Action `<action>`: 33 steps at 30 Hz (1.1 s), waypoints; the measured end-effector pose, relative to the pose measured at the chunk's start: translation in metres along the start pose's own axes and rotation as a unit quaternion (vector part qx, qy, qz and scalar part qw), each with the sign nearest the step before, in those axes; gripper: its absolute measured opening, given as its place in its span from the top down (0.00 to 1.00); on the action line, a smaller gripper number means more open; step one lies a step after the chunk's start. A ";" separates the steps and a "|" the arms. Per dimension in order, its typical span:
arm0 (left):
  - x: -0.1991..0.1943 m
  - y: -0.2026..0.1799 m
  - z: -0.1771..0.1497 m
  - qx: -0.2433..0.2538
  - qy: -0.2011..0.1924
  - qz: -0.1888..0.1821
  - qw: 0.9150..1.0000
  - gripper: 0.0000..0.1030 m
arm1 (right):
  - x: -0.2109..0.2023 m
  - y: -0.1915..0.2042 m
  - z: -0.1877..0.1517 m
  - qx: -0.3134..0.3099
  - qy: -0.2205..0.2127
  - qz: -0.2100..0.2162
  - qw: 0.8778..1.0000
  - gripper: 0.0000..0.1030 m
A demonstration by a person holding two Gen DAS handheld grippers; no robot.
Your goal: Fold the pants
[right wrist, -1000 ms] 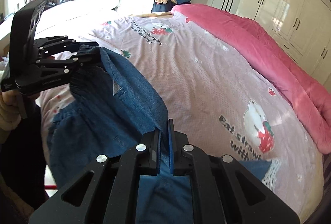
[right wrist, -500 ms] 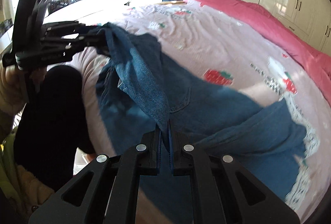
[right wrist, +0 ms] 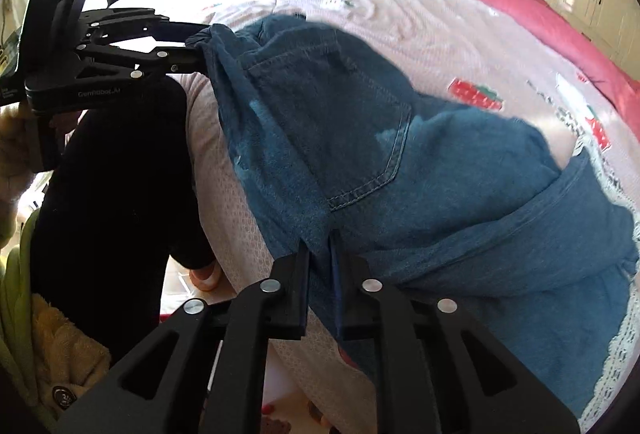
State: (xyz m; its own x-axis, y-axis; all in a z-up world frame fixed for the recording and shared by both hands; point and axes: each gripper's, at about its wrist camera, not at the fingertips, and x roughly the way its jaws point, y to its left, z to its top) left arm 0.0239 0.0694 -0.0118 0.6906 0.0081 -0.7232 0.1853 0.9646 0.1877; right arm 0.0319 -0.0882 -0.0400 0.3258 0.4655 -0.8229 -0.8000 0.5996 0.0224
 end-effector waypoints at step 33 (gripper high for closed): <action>-0.050 0.032 0.026 -0.106 -0.034 -0.051 0.992 0.34 | -0.040 -0.005 0.002 0.036 -0.067 0.062 0.995 0.48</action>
State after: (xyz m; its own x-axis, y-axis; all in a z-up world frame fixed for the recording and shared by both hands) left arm 0.0131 0.0934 0.0475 0.7227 -0.1042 -0.6833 0.1108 0.9932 -0.0343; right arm 0.0241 -0.1089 -0.0066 0.2939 0.6185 -0.7287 -0.8014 0.5750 0.1648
